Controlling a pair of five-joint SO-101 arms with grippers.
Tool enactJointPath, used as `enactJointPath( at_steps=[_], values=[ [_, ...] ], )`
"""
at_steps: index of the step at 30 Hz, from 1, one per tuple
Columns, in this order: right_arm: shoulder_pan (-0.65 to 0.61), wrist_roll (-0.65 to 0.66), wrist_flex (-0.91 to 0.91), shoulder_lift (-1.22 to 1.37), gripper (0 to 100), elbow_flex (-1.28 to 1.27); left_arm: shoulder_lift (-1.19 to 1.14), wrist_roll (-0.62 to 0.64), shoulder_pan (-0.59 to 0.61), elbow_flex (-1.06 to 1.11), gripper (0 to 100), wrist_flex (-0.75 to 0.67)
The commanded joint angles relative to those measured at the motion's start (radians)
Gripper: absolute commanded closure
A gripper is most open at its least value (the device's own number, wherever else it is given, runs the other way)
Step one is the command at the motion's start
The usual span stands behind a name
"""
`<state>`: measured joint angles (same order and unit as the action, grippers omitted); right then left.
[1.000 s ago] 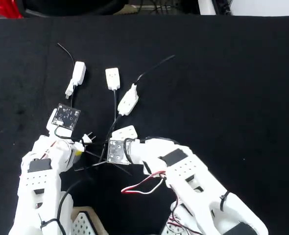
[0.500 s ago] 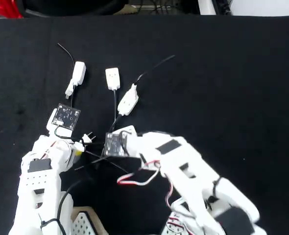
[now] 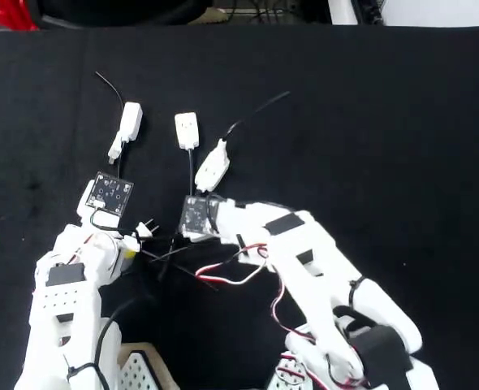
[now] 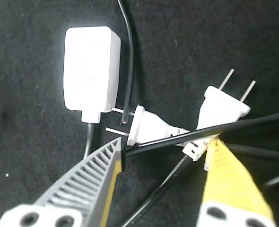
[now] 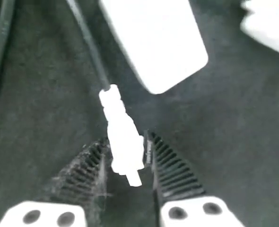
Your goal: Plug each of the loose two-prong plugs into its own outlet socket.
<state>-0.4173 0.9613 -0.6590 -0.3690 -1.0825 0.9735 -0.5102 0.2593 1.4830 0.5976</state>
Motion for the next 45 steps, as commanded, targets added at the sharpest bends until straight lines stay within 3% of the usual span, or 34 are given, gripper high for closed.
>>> enactJointPath(
  at_steps=[1,6,11,15,19,22,25,32,39,45],
  values=[
    [0.020,-0.049,0.006,-0.058,97.3,0.054,0.008,0.002,-0.008,-0.005,72,-0.012],
    [0.002,-0.117,-0.005,-0.130,98.7,0.053,0.008,0.002,-0.008,-0.005,72,-0.014],
    [-0.003,-0.213,-0.146,-0.257,98.7,0.116,0.008,0.002,-0.008,-0.004,72,-0.015],
    [0.106,-0.255,-0.336,-0.297,98.7,0.232,0.008,0.002,-0.008,-0.004,72,-0.012],
    [0.269,-0.353,-0.290,-0.237,98.7,0.268,0.008,0.002,-0.008,-0.004,72,-0.012],
    [0.273,-0.509,-0.236,-0.122,98.7,0.288,0.008,0.002,-0.008,-0.004,72,-0.012],
    [0.256,-0.586,-0.203,0.038,98.7,0.321,0.008,0.002,-0.008,-0.004,72,-0.012],
    [0.236,-0.578,-0.230,0.374,98.2,0.493,0.008,0.002,-0.008,-0.004,72,-0.012],
    [0.178,-0.497,-0.450,0.584,85.9,0.762,0.008,0.002,-0.008,-0.004,72,-0.012],
    [0.146,-0.456,-0.614,0.748,84.9,1.041,0.008,0.000,-0.008,-0.004,72,-0.012]
  ],
)
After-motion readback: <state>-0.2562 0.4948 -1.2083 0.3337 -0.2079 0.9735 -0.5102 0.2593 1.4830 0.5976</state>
